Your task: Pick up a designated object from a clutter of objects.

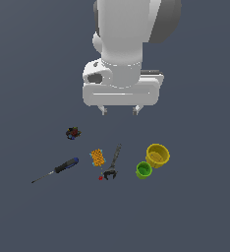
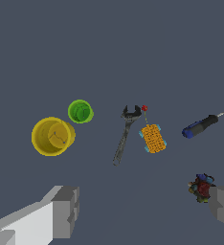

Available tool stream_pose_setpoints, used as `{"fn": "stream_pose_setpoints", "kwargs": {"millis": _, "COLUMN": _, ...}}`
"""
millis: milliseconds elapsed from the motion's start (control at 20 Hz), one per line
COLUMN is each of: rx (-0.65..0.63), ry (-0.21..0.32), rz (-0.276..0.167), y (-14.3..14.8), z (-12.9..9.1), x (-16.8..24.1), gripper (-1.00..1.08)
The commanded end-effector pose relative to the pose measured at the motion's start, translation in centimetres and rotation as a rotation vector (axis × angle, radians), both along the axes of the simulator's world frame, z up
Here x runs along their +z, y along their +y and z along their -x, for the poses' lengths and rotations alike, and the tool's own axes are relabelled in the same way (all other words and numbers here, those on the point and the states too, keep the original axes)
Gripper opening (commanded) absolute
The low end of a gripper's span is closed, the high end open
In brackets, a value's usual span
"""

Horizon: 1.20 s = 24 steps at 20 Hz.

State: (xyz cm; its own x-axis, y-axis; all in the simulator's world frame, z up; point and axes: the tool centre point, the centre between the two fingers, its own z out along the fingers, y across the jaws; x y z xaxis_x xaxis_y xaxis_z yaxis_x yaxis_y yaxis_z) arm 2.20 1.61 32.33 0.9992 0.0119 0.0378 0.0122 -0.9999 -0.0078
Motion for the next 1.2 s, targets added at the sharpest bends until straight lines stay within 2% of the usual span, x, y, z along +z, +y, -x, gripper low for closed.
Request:
{"fn": "stream_pose_setpoints", "kwargs": {"millis": 0, "rx": 0.0, "ry": 0.001, "rz": 0.0, "y": -0.1, "z": 0.0, "x": -0.1, "gripper": 1.0}}
{"fn": "stream_pose_setpoints", "kwargs": {"millis": 300, "rx": 0.027, "ry": 0.003, "rz": 0.002, "y": -0.7, "z": -0.8, "x": -1.8, "gripper": 1.0}}
{"fn": "stream_pose_setpoints", "kwargs": {"millis": 550, "rx": 0.072, "ry": 0.007, "rz": 0.004, "y": -1.8, "z": -1.9, "x": -4.8, "gripper": 1.0}}
{"fn": "stream_pose_setpoints", "kwargs": {"millis": 1150, "rx": 0.254, "ry": 0.024, "rz": 0.012, "y": -6.2, "z": -4.2, "x": -17.5, "gripper": 1.0}}
